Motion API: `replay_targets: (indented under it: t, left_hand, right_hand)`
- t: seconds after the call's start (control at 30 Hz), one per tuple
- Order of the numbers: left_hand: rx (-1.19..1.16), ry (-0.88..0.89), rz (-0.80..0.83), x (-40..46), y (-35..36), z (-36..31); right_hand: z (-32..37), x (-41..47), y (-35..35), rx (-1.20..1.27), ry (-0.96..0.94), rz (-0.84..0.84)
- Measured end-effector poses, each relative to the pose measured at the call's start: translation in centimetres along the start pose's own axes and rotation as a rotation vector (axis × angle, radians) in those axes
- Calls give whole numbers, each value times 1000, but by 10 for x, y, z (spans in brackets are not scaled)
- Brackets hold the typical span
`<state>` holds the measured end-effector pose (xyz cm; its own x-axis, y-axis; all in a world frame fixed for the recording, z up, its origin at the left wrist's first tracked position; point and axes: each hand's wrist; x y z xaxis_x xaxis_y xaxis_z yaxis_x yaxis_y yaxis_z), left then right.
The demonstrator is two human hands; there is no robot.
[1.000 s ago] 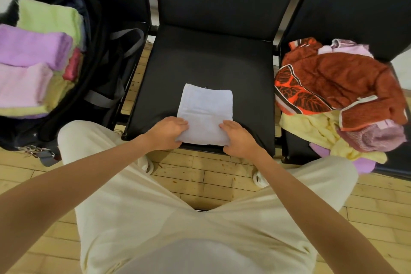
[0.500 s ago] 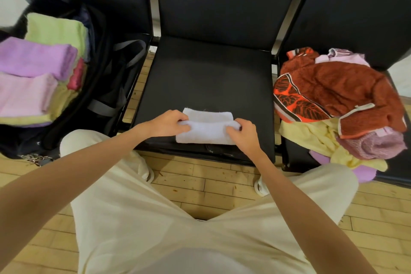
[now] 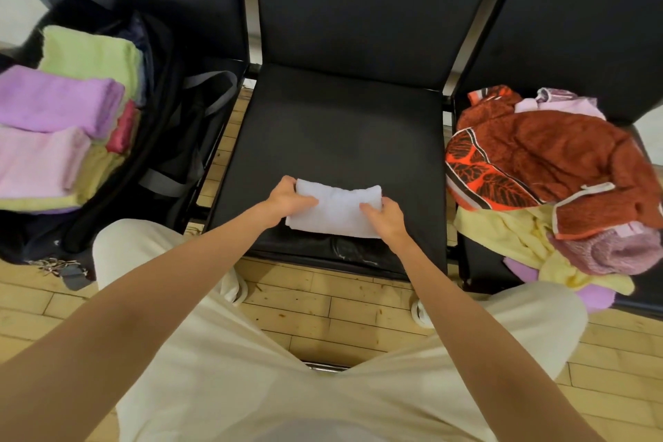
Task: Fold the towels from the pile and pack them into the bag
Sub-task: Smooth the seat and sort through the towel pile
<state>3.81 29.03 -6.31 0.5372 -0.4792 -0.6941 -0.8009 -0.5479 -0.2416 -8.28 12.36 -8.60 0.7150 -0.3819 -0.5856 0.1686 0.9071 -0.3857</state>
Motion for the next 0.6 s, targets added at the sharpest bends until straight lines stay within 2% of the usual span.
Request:
replay_targets:
  t: [0.17, 0.27, 0.4, 0.6]
  left_hand:
    - [170, -75, -94, -2, 8, 12]
    - [205, -146, -86, -8, 10, 13]
    - [227, -189, -49, -16, 13, 17]
    - [248, -182, -116, -28, 26, 27]
  right_hand:
    - [-5, 2, 0, -161, 61, -39]
    - [-11, 6, -1, -197, 154, -15]
    - [-15, 0, -2, -191, 189, 26]
    - [-22, -14, 9, -150, 182, -7]
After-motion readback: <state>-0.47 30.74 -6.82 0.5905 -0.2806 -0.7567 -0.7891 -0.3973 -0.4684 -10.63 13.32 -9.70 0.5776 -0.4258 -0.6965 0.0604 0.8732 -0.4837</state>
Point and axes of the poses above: each hand's wrist, its own x-axis towards the middle knuckle, its own y-axis out of the palm, z = x × y, and after that the axes turned 13 degrees about z, right-handed
